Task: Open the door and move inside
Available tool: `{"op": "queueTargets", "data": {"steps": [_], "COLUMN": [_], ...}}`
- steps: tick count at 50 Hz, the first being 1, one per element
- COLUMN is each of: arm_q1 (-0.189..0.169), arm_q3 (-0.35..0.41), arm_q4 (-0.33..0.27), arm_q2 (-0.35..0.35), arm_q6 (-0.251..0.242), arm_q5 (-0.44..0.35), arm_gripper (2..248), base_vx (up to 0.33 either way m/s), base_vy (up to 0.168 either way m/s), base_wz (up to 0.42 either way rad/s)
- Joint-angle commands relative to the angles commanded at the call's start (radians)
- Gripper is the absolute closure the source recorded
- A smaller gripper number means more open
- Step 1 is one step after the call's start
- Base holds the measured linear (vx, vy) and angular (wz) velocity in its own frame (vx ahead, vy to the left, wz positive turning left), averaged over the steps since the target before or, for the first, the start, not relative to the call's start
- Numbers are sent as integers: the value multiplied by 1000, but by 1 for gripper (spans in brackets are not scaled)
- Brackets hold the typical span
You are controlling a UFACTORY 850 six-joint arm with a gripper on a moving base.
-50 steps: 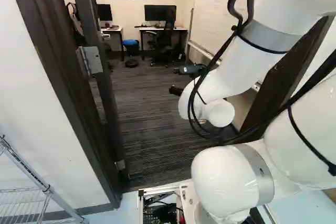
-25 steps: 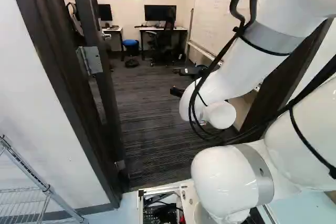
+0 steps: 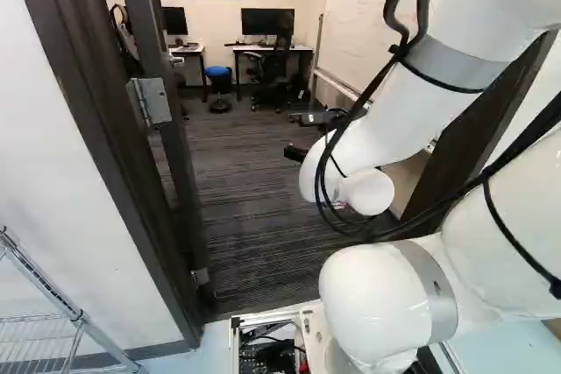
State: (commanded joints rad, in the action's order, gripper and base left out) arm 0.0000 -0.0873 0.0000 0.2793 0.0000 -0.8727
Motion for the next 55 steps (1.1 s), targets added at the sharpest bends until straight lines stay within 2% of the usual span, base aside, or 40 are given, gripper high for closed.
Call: {"op": "queueTargets", "data": {"steps": [26,55], "arm_q1": [0,0], "arm_q3": [0,0], "arm_q4": [0,0], "arm_q2": [0,0], "arm_q6": [0,0], "arm_q5": [0,0], "arm_gripper": [3,3], "base_vx": [109,182], "base_vy": [-14,-46], "base_wz": [6,-5]}}
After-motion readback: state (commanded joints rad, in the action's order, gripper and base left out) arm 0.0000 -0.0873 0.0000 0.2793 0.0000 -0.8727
